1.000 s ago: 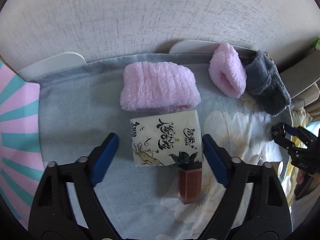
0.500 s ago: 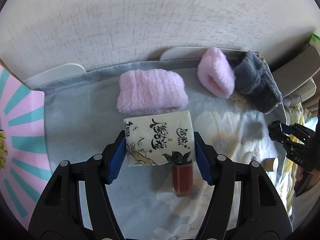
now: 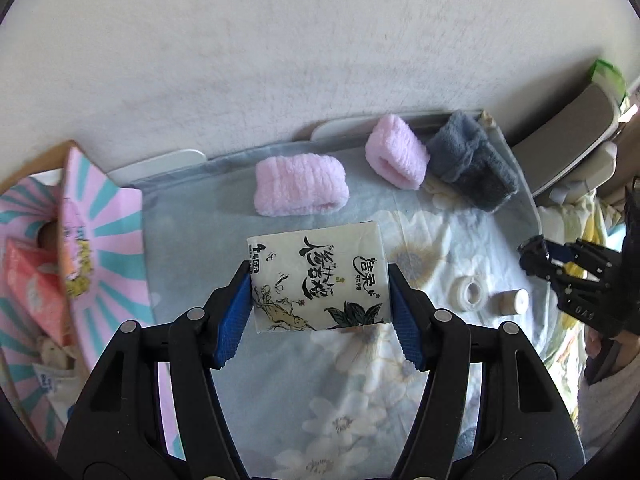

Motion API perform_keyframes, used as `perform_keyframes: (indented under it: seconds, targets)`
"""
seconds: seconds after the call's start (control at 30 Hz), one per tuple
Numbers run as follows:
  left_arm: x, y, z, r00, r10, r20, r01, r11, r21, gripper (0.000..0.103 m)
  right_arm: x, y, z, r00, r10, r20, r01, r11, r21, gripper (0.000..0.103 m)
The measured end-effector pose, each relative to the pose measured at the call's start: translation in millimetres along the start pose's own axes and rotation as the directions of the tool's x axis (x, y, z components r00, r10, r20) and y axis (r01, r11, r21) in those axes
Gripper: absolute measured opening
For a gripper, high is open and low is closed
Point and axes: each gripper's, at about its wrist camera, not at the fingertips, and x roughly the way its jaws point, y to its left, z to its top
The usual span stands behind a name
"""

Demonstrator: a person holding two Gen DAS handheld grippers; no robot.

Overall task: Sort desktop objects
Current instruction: 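Carry tissue pack and black jar into the cardboard box and release both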

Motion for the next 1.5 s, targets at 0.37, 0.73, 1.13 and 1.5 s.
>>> perform_keyframes:
  seconds: [0.37, 0.73, 1.13, 1.5]
  targets:
    - [-57.3, 19.6, -6.8, 0.997, 0.029, 0.071, -0.030, 1.000, 0.011, 0.060, -12.9, 45.3, 20.2, 1.000, 0.001, 0.030, 0.000, 1.000, -0.020, 0.033]
    - [-99.9, 61.0, -20.8, 0.990, 0.068, 0.122, -0.061, 0.996, -0.061, 0.060, -22.8, 98.4, 52.5, 0.997, 0.048, 0.056, -0.041, 0.993, -0.110, 0.033]
    - [-124.1, 112.1, -42.1, 0.984, 0.121, 0.130, -0.098, 0.981, -0.170, 0.060, -29.8, 182.8, 97.4, 0.985, 0.157, 0.071, -0.131, 0.951, -0.279, 0.033]
    - [-142.5, 147.9, -75.4, 0.974, 0.187, 0.127, -0.153, 0.958, -0.243, 0.060, -29.5, 274.1, 113.6, 0.976, 0.216, 0.028, -0.175, 0.853, -0.491, 0.033]
